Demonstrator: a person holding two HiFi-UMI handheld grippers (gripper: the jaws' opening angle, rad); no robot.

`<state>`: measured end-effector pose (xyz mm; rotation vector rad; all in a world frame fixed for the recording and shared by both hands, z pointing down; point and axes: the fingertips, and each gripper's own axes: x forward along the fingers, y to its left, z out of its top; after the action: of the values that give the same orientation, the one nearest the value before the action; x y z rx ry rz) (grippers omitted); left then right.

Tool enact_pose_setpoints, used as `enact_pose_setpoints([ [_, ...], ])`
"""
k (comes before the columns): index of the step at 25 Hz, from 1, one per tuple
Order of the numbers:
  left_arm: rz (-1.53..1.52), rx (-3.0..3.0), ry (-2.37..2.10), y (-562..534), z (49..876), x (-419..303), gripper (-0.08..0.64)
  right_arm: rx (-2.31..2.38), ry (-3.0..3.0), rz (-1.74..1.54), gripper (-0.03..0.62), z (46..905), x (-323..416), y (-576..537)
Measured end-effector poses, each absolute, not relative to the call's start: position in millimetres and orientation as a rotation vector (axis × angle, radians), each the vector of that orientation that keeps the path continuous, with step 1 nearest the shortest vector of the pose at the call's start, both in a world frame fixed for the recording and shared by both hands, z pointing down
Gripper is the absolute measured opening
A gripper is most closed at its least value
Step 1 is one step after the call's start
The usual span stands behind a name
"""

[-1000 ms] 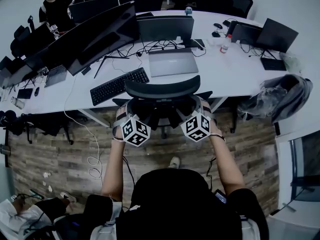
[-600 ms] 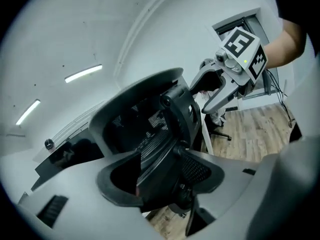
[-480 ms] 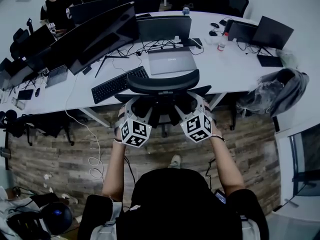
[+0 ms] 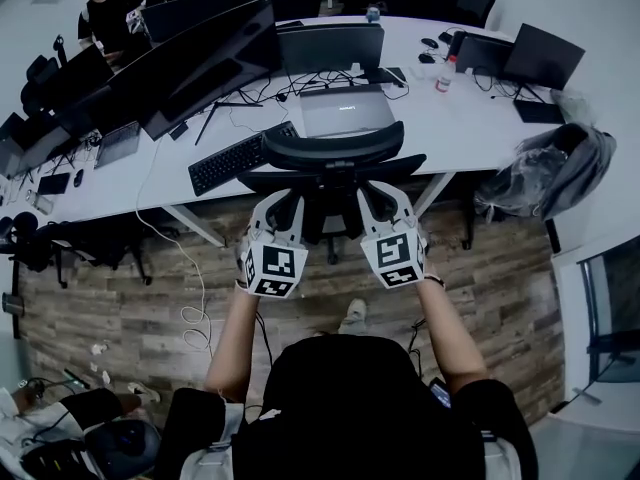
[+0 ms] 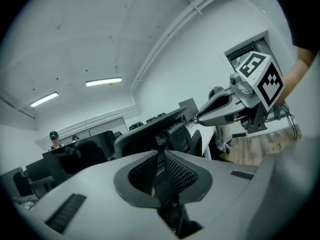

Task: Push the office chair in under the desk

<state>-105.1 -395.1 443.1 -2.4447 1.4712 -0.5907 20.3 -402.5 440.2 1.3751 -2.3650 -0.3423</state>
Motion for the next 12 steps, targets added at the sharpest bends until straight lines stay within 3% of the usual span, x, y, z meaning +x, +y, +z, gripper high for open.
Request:
enact_pose_setpoints([
  [12,-0.472,-2.649,1.477,-331,450,-120,0.015,1.371,-2.407,-0.276,0.029,447,-14,-343],
])
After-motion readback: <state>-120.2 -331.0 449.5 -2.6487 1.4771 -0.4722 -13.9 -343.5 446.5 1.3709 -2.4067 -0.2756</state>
